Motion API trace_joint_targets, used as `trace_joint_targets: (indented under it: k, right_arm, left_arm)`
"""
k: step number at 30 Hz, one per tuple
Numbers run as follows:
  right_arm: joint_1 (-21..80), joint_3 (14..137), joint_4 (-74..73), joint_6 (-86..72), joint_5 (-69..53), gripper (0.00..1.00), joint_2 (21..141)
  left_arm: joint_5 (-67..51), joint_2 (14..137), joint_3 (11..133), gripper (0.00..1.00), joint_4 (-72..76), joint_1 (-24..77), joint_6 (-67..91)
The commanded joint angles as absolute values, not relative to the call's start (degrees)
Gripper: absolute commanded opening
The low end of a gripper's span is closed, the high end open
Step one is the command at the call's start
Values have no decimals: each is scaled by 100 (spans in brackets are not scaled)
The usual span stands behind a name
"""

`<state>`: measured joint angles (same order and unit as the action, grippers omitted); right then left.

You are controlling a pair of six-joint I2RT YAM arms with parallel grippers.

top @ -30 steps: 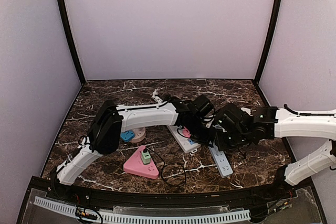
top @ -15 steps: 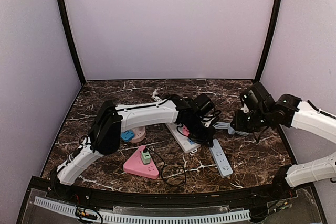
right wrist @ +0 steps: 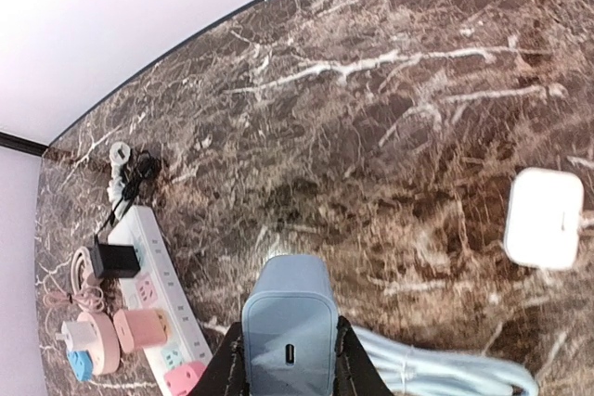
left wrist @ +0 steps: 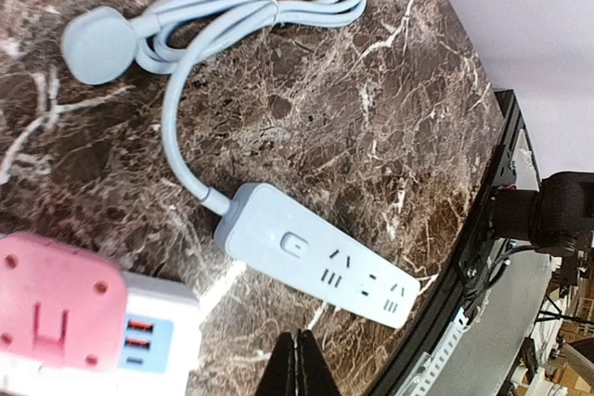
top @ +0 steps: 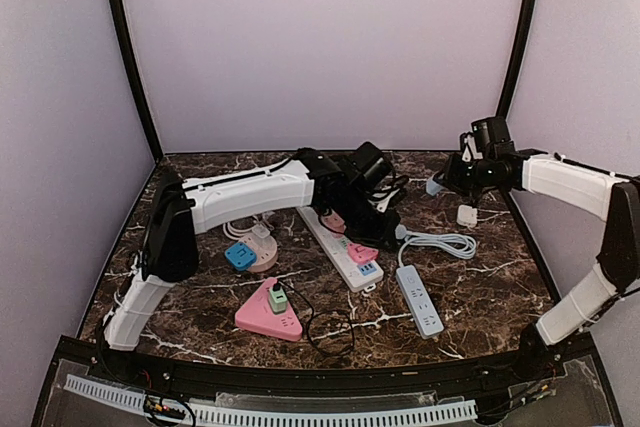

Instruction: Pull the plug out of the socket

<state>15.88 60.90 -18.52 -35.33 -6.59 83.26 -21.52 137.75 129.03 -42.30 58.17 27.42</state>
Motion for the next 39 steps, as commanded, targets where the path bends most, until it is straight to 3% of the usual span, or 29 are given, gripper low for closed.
trace_joint_targets:
  k: [1, 12, 28, 39]
  right_arm:
    - [1223, 6531, -788, -3321, -1459, 0, 9122]
    - [670, 7374, -36, -3665, -2873, 3, 10814]
    - [232, 7571, 32, -3634, -3673, 17, 11873]
    - [-148, 7521, -348, -3510, -3647, 51, 11840]
  left_arm:
    - [-1886, 12597, 12166, 2, -4173, 5587, 2648]
    - [-1707, 10745, 9428, 4, -3113, 4948, 2931]
    - [-1583, 10129, 8902, 4, -3303, 4751, 2905]
    - [-1524, 10132, 8801, 5, -3208, 4746, 2999]
